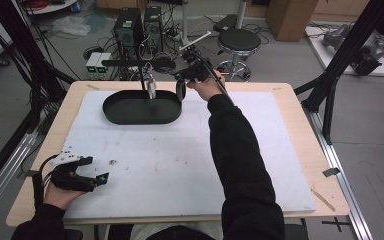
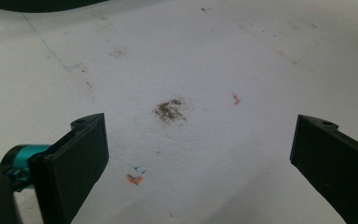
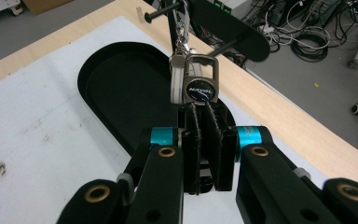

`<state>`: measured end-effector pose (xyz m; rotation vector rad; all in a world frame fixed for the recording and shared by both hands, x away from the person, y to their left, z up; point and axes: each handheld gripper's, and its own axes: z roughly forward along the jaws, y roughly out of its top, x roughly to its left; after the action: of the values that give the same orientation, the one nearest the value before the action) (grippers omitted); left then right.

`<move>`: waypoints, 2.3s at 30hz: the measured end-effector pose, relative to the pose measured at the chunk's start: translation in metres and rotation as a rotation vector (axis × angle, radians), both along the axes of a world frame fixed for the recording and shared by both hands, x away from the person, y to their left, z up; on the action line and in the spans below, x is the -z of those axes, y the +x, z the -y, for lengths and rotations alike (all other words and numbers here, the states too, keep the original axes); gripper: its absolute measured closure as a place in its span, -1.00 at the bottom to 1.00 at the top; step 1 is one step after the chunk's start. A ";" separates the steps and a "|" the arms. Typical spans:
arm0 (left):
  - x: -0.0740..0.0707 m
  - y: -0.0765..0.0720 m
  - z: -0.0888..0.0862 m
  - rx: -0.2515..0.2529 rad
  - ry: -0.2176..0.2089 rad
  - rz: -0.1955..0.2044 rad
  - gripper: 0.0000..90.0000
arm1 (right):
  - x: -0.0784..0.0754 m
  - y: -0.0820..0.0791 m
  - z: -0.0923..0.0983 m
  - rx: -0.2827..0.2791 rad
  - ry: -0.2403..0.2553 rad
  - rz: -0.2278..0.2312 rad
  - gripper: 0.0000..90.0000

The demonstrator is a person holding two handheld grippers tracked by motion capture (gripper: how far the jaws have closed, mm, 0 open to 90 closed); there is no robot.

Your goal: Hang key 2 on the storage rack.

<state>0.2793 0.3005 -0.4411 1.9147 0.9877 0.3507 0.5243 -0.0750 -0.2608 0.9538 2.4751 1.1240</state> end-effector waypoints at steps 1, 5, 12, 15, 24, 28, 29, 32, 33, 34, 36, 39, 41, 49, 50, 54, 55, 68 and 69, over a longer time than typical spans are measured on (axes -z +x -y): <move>0.000 0.000 0.000 0.001 -0.001 0.001 -0.89 | 0.000 0.001 -0.002 -0.002 -0.005 0.006 0.90; 0.000 0.000 0.000 0.001 -0.001 0.000 -0.89 | 0.002 0.005 -0.010 0.009 -0.034 0.025 0.89; 0.000 0.000 0.000 0.003 -0.003 -0.002 -0.89 | 0.016 0.010 -0.024 0.038 -0.133 0.049 0.89; 0.000 0.000 0.000 0.002 -0.005 -0.003 -0.89 | 0.018 0.011 -0.028 0.050 -0.133 0.062 0.88; 0.000 0.001 0.000 0.005 -0.002 -0.006 -0.89 | 0.029 0.018 -0.039 0.146 -0.173 0.096 0.88; 0.001 0.001 0.000 0.004 -0.003 -0.006 -0.89 | 0.032 0.023 -0.041 0.203 -0.162 0.097 0.87; 0.001 0.001 0.000 0.004 -0.004 -0.006 -0.89 | 0.033 0.024 -0.041 0.213 -0.158 0.095 0.87; 0.001 0.001 0.000 0.005 -0.005 -0.005 -0.89 | 0.037 0.026 -0.043 0.241 -0.146 0.094 0.85; 0.001 0.001 -0.001 0.006 -0.002 -0.006 -0.89 | 0.037 0.027 -0.044 0.243 -0.145 0.093 0.84; 0.001 0.001 -0.001 0.005 0.000 -0.005 -0.89 | 0.038 0.027 -0.045 0.242 -0.141 0.094 0.83; 0.001 0.001 0.000 0.008 0.003 -0.003 -0.89 | 0.040 0.026 -0.044 0.235 -0.131 0.088 0.76; 0.001 0.001 0.000 0.006 0.005 -0.002 -0.89 | 0.042 0.024 -0.040 0.243 -0.113 0.077 0.32; 0.001 0.001 0.000 0.005 0.002 -0.003 -0.89 | 0.044 0.023 -0.037 0.239 -0.135 0.058 0.04; 0.001 0.001 0.000 0.000 0.006 -0.003 -0.89 | 0.050 0.014 -0.012 0.258 -0.059 0.005 -0.49; 0.001 0.001 0.000 0.000 0.005 -0.005 -0.89 | 0.051 0.011 -0.009 0.261 -0.055 0.010 -0.55; 0.001 0.001 0.001 -0.001 0.010 -0.006 -0.89 | 0.052 0.004 0.005 0.227 -0.040 0.001 -0.79; 0.001 0.001 0.000 0.000 0.011 -0.006 -0.89 | 0.052 0.002 0.009 0.234 -0.035 0.008 -0.98; 0.001 0.001 0.001 -0.001 0.017 -0.009 -0.89 | 0.063 -0.010 0.053 0.281 0.041 -0.004 -0.98; 0.001 0.001 0.001 -0.002 0.016 -0.010 -0.89 | 0.065 -0.011 0.055 0.275 0.049 -0.004 -0.98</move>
<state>0.2804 0.2997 -0.4423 1.9318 0.9956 0.3514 0.5136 -0.1296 -0.3254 1.2653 2.2397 1.0937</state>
